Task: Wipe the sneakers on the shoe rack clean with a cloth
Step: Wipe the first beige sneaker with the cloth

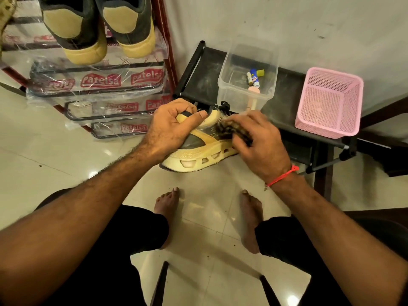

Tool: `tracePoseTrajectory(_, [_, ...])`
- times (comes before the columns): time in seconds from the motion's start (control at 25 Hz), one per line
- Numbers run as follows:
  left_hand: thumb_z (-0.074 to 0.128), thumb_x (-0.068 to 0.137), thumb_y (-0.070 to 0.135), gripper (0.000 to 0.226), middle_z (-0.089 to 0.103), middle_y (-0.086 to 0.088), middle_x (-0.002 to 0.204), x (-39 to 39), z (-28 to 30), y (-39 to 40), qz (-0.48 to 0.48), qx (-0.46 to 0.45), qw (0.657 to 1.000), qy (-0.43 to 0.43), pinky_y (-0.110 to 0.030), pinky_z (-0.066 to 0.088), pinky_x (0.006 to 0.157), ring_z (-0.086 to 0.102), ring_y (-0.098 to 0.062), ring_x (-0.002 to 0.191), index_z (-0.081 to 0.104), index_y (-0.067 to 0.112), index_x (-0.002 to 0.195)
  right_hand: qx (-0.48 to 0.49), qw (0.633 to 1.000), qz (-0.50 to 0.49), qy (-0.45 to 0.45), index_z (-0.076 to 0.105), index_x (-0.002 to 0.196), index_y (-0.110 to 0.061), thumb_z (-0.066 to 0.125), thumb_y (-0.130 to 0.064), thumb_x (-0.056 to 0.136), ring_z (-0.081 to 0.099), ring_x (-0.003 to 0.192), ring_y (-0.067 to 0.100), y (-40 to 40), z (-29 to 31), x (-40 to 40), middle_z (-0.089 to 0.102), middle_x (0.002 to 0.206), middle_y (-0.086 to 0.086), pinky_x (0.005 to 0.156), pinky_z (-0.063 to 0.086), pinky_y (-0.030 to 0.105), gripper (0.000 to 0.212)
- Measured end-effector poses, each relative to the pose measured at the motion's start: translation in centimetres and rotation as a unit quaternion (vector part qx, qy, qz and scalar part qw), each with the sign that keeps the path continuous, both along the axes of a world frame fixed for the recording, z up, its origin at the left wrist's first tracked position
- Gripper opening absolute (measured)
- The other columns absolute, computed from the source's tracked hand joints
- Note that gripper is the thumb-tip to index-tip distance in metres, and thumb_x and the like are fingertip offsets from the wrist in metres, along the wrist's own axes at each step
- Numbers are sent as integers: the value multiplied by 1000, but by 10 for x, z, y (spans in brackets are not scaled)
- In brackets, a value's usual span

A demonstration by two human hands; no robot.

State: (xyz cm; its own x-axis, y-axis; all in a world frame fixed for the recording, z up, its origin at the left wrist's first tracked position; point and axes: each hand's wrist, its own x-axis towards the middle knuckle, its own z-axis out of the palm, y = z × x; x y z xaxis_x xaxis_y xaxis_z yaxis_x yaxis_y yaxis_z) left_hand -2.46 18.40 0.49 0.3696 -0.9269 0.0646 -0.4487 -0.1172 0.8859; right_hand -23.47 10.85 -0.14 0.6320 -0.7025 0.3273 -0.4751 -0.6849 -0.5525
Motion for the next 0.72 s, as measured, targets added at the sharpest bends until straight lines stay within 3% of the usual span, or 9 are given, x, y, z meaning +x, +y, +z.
tracePoseTrajectory(0.08, [71,94,33,30,71,-7,95,-4,-1,-1,27,-16,998,50,-28,51,80,64,-9,84,72,6,81,4,999,-41,-15,67,122,-10,64,-12,86,59,108,29,5,2,4,62,114,11,95,51,47,36])
tracePoseTrajectory(0.16, [68,96,35,29,70,-2,86,-8,-2,0,37,-8,993,108,-33,51,77,62,-8,79,71,12,79,-13,998,55,-37,68,121,-7,66,-11,85,59,108,30,47,6,23,62,113,13,99,49,43,36])
tracePoseTrajectory(0.24, [62,100,35,32,63,7,74,-13,0,2,26,13,986,163,-27,46,70,57,-6,70,68,13,78,-42,989,138,-26,67,120,-5,65,-13,86,59,106,31,60,9,28,62,112,14,99,48,39,35])
tracePoseTrajectory(0.4, [56,102,36,40,56,-2,68,-17,7,1,37,38,974,222,-25,46,61,54,-13,64,66,-1,90,-9,999,-31,-18,68,121,-8,66,-11,87,60,107,29,1,5,6,62,112,14,93,53,47,34])
tracePoseTrajectory(0.48, [54,103,38,45,57,-11,75,-20,11,1,21,48,970,237,-29,46,65,55,-20,70,64,-5,93,-8,999,-1,-46,69,120,-7,69,-9,86,60,107,28,18,7,12,63,111,13,95,52,45,34])
tracePoseTrajectory(0.6, [50,105,39,40,58,-13,83,-18,15,3,-5,70,962,264,-31,48,68,56,-23,77,66,4,94,-39,989,137,-44,68,120,-5,67,-11,86,60,106,30,51,13,27,63,111,14,97,49,40,35])
tracePoseTrajectory(0.72, [45,107,37,38,64,-6,81,-18,15,5,-10,85,961,262,-30,53,71,62,-15,75,67,12,89,-8,999,16,-31,68,121,-9,65,-13,88,60,105,28,13,11,17,61,112,12,92,52,46,33])
